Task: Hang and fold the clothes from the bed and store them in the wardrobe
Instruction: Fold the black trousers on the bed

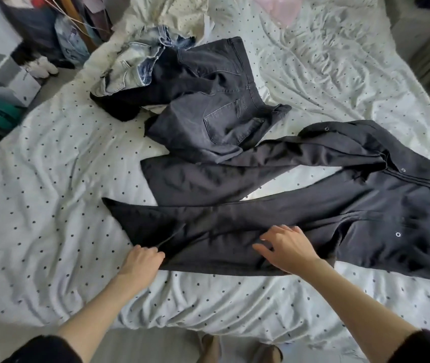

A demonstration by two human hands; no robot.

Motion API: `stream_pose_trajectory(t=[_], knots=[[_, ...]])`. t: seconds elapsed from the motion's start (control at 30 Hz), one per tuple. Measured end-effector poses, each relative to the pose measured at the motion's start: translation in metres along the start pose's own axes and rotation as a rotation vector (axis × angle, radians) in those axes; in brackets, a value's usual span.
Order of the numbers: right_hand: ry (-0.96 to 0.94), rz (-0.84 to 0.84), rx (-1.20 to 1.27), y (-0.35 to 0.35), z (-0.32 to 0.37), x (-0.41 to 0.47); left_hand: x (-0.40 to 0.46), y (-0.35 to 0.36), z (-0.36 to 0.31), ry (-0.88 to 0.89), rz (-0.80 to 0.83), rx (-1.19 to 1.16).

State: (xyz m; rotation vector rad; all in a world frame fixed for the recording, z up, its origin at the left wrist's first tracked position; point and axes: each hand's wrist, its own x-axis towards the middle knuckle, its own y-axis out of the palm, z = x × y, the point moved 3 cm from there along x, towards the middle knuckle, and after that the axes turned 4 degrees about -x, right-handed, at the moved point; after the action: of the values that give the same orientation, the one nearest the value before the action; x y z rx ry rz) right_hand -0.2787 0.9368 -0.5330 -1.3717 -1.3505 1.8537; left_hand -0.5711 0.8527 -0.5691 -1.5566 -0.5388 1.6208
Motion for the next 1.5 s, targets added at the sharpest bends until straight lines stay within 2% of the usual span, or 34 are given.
stream_pose_trajectory(t=[0.1,0.2,0.4,0.47,0.57,0.77,0.97,1.1,1.17,1.3,1.4,1.5], knots=[[-0.056,-0.1,-0.022,-0.012,0.026,0.027,-0.008,0.016,-0.005,-0.035,0.168,-0.081],[-0.08,-0.085,-0.06,-0.014,0.049,0.055,-0.006,0.011,0.008,-0.088,0.253,-0.183],[-0.101,-0.02,-0.08,-0.005,0.08,0.088,0.0,-0.009,0.045,-0.305,0.398,-0.132],[-0.133,-0.013,-0.095,-0.002,0.092,0.09,0.003,-0.012,0.045,-0.343,0.3,-0.13],[-0.172,-0.007,-0.1,-0.001,0.106,0.092,0.005,-0.023,0.05,-0.428,0.031,-0.125],[-0.184,0.023,-0.097,0.0,0.13,0.107,-0.006,-0.011,0.075,-0.568,-0.209,-0.222],[-0.218,0.046,-0.055,0.007,0.169,0.121,-0.012,0.024,0.07,-0.41,-0.176,-0.41],[-0.202,0.055,0.003,0.007,0.199,0.137,-0.02,0.049,0.087,-0.59,-0.274,-0.751],[-0.23,0.035,-0.002,0.005,0.214,0.146,-0.021,0.058,0.099,-0.622,-0.333,-0.848],[-0.237,0.075,0.017,0.003,0.243,0.163,-0.006,0.067,0.112,-0.54,-0.264,-1.42],[-0.232,0.05,-0.003,0.002,0.256,0.171,0.009,0.065,0.103,-0.498,-0.307,-1.419],[-0.173,0.024,0.048,-0.002,0.26,0.176,0.004,0.069,0.107,-0.584,-0.489,-1.422]])
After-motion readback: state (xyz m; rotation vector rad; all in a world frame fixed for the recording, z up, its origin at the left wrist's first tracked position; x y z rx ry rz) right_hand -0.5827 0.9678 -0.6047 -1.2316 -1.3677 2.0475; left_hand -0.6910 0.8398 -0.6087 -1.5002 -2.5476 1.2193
